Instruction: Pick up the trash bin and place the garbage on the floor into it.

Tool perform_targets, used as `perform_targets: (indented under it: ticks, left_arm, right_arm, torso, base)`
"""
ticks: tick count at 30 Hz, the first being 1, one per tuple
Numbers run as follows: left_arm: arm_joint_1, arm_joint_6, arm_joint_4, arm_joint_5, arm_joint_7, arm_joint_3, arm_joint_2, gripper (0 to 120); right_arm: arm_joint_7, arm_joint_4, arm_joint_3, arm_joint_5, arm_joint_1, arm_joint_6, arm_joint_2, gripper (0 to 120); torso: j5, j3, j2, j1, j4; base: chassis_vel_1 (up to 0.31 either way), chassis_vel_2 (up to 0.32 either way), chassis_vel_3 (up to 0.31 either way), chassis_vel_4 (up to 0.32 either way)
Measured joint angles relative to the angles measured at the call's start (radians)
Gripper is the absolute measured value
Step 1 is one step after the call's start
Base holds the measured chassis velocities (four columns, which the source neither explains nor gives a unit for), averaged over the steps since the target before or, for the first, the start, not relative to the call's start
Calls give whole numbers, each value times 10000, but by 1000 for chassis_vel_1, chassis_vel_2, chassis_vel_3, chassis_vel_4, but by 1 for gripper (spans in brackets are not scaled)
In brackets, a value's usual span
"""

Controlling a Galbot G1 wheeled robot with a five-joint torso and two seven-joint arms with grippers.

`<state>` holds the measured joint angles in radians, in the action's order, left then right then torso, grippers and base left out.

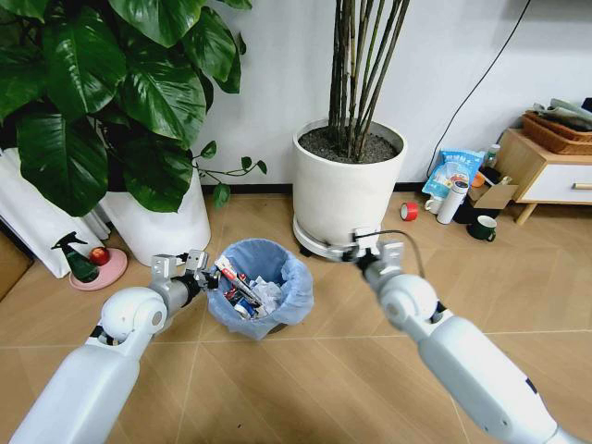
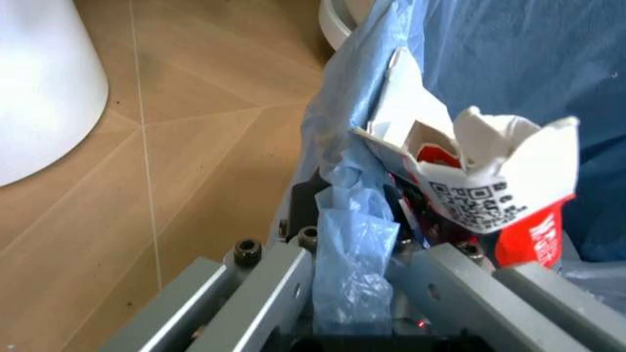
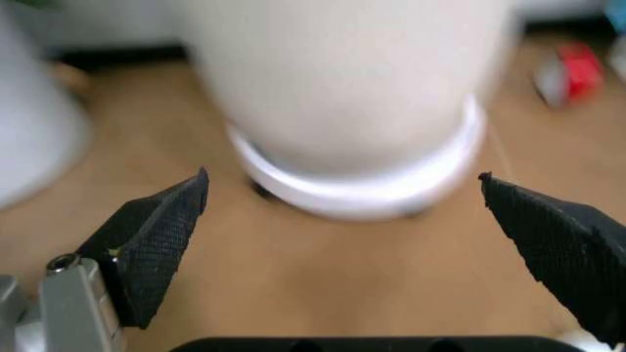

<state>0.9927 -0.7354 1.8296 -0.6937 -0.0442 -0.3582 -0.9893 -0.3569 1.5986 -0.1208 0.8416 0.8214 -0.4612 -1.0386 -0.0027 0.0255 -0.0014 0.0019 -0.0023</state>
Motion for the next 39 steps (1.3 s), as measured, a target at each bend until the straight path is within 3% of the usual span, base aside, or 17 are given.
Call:
perform_targets:
  ticks: [5,16,25,39]
  left_arm:
    - [39,0,79,-23,20,-3,36,0]
    - [-29,0,92,-63,-55,181,106,0]
    - [51,0,232,-24,-61,244,112,0]
    - [180,-1,357,23,-58,246,126,0]
  right_arm:
    - [24,-1373,-370,63,-28,-101,-102,100]
    - [1403,-6464,-1901,-2224,-935,430,-976,100]
    - [1310,-8178,-2737,-2700,-1547,401,-1801,100]
    - [709,-9292,-3307,-2751,-1889,405,-2040,100]
  torso:
    - [-3,0,0,0,0]
    - [-3,0,0,0,-4]
    - [-4,0,0,0,1]
    - [-6,0,0,0,0]
  base:
    - [0,0,0,0]
    - [0,0,0,0]
    - [0,0,0,0]
    - [0,0,0,0]
